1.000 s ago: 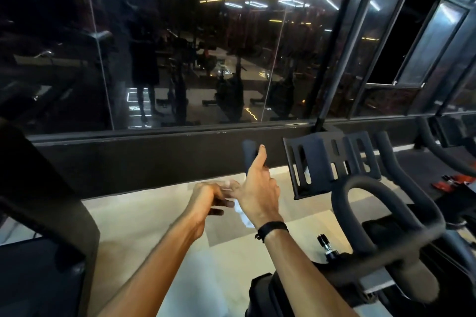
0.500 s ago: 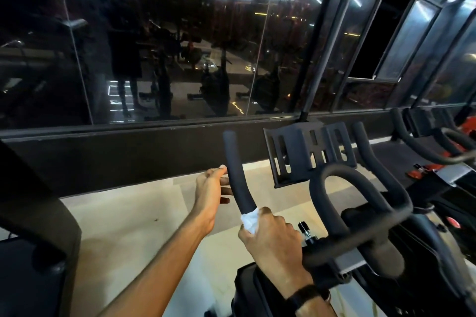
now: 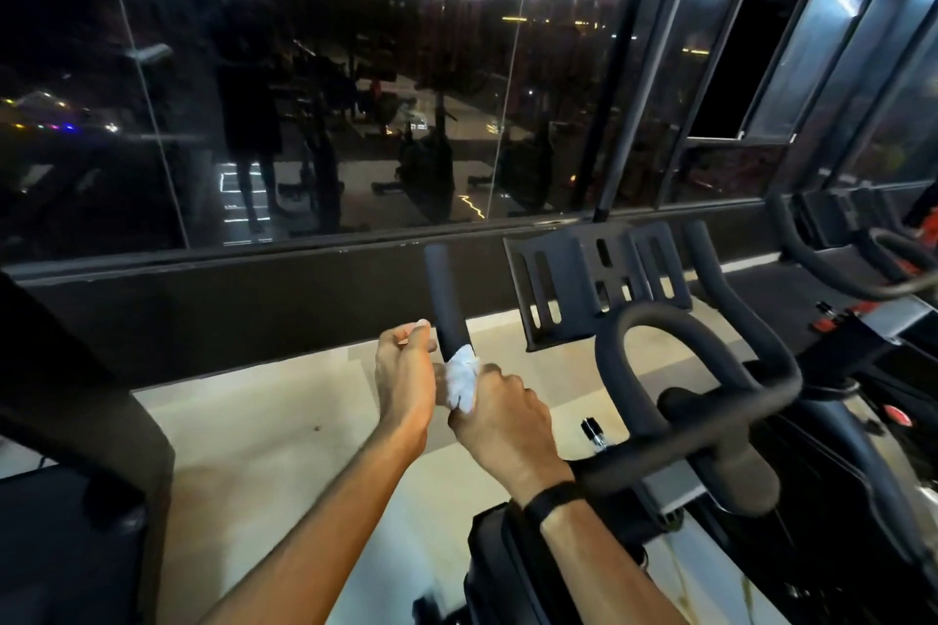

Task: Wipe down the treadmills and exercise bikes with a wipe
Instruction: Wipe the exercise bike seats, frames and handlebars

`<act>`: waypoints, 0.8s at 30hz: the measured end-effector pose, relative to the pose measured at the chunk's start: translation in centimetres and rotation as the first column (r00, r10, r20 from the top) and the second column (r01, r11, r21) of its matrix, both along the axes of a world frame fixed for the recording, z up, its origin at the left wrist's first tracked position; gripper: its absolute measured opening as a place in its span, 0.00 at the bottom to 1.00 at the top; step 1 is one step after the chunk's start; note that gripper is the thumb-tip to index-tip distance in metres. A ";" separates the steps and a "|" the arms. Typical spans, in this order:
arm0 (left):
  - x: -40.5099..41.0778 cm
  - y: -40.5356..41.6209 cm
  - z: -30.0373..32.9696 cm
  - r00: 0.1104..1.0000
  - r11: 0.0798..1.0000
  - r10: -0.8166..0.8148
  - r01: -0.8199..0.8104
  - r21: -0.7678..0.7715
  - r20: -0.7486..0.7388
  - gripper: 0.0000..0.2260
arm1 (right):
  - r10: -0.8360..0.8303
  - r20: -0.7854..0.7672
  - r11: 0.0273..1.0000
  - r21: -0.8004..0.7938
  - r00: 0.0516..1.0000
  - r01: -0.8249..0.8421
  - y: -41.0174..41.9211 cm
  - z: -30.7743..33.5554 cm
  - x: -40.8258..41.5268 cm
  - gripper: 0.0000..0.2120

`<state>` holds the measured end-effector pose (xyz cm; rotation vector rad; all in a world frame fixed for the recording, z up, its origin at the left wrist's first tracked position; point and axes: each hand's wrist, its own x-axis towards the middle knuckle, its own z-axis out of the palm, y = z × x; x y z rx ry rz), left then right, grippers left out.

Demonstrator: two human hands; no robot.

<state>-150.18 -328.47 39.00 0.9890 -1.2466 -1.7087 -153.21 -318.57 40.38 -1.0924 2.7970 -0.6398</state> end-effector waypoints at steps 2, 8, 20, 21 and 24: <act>-0.3 0.8 0.1 1.000 0.999 -0.026 0.026 0.045 -0.004 0.06 | 0.076 -0.020 0.997 0.013 0.997 -0.076 1.8 -0.5 0.1 0.15; -0.7 3.2 0.0 0.978 0.963 -0.185 0.200 0.180 -0.100 0.10 | 0.194 -0.370 0.980 0.115 0.909 -0.162 6.5 -2.5 0.4 0.16; 0.1 4.9 -0.8 0.983 0.980 -0.182 0.184 0.077 -0.034 0.09 | 0.398 -0.148 0.902 0.241 0.905 -0.358 11.0 1.6 -2.4 0.37; 0.1 4.9 -0.8 0.983 0.980 -0.182 0.184 0.071 -0.036 0.09 | 0.395 -0.129 0.897 0.269 0.910 -0.351 10.6 1.7 -2.2 0.37; 0.1 5.0 -0.8 0.986 0.984 -0.163 0.164 0.068 -0.021 0.08 | 0.300 0.070 0.938 0.160 0.951 -0.307 8.8 1.0 -0.1 0.36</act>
